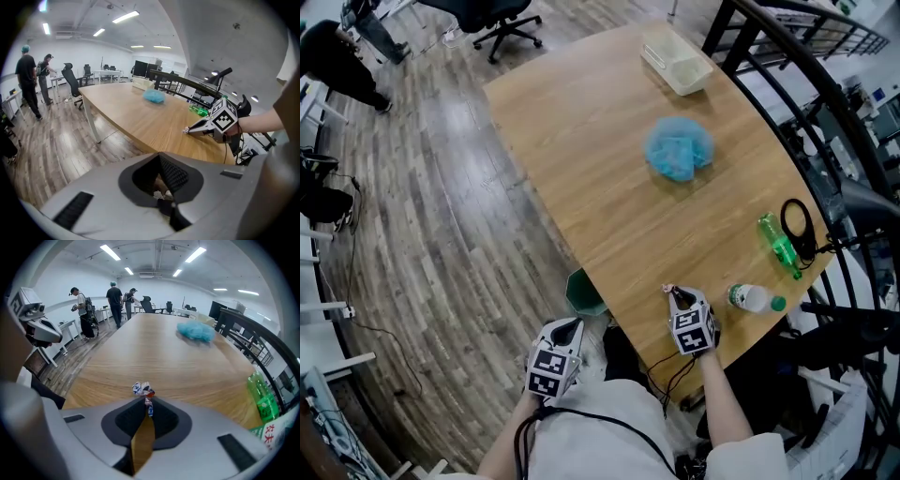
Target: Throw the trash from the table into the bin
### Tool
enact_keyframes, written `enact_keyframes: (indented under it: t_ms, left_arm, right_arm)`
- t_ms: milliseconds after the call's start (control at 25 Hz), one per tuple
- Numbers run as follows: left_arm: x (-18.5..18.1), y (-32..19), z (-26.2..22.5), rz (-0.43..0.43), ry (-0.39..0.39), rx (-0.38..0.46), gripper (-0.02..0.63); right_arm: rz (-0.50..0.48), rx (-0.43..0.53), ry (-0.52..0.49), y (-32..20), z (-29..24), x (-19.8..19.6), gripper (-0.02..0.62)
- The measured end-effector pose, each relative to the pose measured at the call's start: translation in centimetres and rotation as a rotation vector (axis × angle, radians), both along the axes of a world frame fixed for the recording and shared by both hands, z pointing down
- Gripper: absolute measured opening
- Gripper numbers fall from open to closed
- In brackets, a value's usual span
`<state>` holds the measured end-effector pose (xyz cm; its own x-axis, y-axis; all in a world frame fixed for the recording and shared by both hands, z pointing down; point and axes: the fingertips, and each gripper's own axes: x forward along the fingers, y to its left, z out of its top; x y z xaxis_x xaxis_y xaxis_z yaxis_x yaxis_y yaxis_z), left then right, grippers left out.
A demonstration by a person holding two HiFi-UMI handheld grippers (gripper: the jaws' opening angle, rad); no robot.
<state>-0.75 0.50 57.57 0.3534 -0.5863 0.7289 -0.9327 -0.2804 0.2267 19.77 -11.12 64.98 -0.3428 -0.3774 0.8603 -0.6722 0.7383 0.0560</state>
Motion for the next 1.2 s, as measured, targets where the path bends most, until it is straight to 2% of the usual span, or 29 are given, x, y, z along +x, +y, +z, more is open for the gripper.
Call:
enact_keyframes:
  t_ms: [240, 440, 640, 840, 1200]
  left_arm:
    - [-3.4, 2.0, -0.4, 0.088, 0.003, 0.044, 0.021]
    - [-6.8, 4.3, 0.0, 0.161, 0.024, 0.075, 0.021]
    - [-9.6, 6.4, 1.4, 0.207, 0.028, 0.073, 0.021]
    - [-10.6, 7.5, 2.7, 0.206, 0.024, 0.052, 0.021]
    - [-10.9, 6.4, 5.1, 0.192, 0.001, 0.027, 0.021]
  right_arm:
    - [0.139, 0.067, -0.054, 2.2, -3.0, -2.6, 0.064]
    - [0.205, 0.114, -0.141, 7.0, -6.2, -8.7, 0.064]
    - [0.261, 0.106, -0.237, 12.2, -6.4, -15.2, 0.064]
    - [0.271, 0.044, -0.252, 15.8, -3.0, -18.3, 0.065]
    - [0.289, -0.097, -0.187, 16.3, 8.9, -17.4, 0.066]
